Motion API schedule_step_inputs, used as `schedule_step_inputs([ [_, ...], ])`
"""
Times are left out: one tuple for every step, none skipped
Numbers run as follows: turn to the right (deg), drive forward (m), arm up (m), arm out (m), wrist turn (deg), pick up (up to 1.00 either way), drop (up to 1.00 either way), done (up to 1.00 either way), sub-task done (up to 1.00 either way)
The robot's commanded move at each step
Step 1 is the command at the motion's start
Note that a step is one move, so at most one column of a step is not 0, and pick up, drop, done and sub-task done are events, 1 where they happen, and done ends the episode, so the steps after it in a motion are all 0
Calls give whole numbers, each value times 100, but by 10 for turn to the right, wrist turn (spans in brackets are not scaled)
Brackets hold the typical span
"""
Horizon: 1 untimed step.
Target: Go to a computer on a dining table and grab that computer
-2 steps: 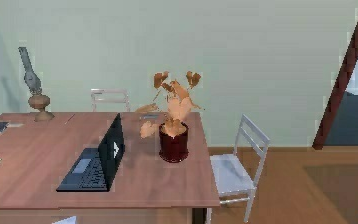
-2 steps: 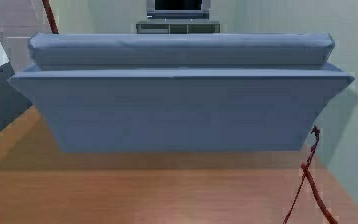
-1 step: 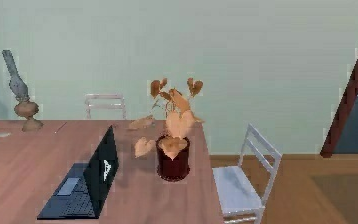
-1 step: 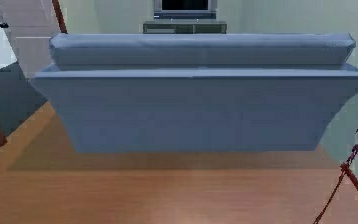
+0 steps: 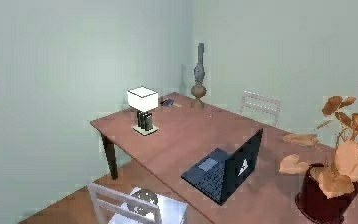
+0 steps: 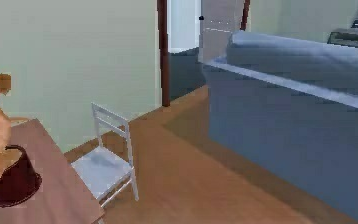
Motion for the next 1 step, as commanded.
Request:
schedule_step_inputs([
  [-450, 0, 0, 0, 0, 0, 0, 0, 0],
])
